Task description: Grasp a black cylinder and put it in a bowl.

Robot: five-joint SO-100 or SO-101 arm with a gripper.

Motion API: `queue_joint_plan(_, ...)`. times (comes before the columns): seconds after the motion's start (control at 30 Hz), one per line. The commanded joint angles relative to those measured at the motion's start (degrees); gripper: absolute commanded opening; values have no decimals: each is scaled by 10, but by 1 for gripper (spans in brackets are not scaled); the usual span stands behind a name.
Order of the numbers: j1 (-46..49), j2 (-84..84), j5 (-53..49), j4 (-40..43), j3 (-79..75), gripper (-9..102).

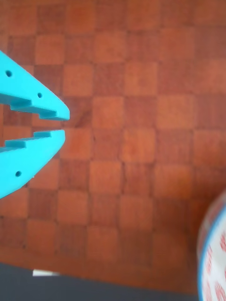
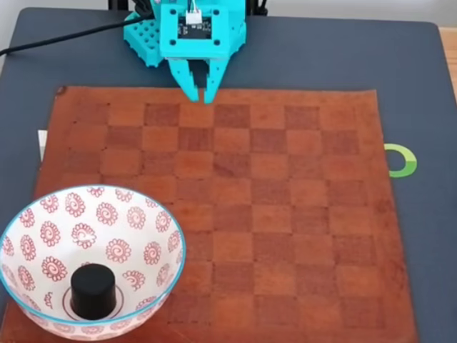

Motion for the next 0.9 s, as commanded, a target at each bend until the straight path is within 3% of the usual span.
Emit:
queue_joint_plan(0.0, -12, 69, 22, -23, 65, 0)
queue_joint_plan(0.5, -17, 372, 55, -16, 280, 0)
queue_joint_plan(0.87, -16, 498, 55, -14, 371, 0)
